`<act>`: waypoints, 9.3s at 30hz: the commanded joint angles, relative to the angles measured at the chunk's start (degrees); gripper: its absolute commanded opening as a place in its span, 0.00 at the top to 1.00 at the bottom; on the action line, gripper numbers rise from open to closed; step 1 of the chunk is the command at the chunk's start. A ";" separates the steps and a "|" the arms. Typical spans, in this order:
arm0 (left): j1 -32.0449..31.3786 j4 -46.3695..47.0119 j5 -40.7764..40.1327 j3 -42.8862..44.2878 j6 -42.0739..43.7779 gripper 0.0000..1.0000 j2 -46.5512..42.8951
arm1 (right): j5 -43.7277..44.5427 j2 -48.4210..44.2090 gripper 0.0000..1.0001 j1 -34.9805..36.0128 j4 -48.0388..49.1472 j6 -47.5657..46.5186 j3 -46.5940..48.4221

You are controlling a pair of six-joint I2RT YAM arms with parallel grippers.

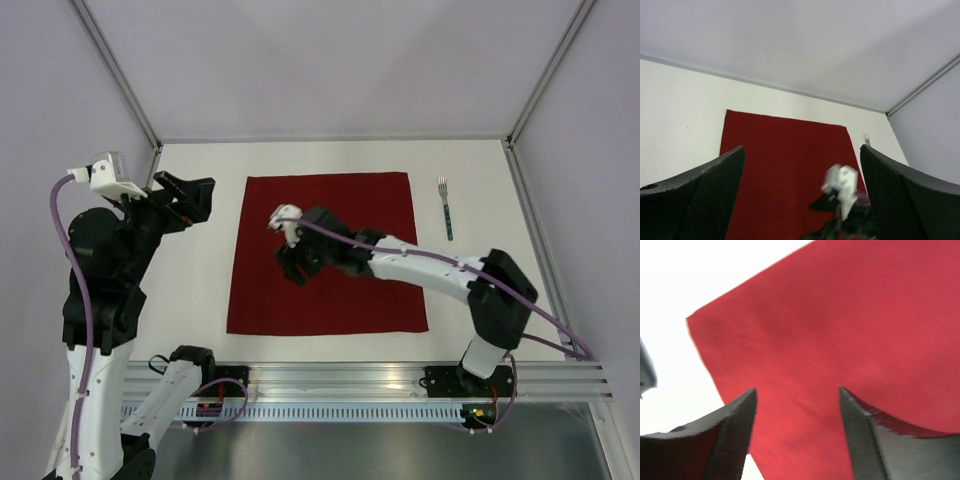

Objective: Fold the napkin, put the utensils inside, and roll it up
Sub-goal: Fold the napkin at the center of the board, then pick up the fork at the center of the board.

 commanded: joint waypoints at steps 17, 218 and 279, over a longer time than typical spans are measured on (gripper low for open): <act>0.14 -9.48 -6.99 11.72 -0.63 0.00 -0.49 | 9.67 28.25 0.43 22.93 4.43 1.29 23.50; 0.06 0.80 1.45 0.21 -3.53 0.00 8.30 | 10.90 23.68 1.00 -41.06 2.50 -7.05 21.31; 0.14 9.15 9.62 -9.64 -2.38 0.00 7.25 | 1.41 10.78 1.00 -55.04 -13.93 -10.66 9.54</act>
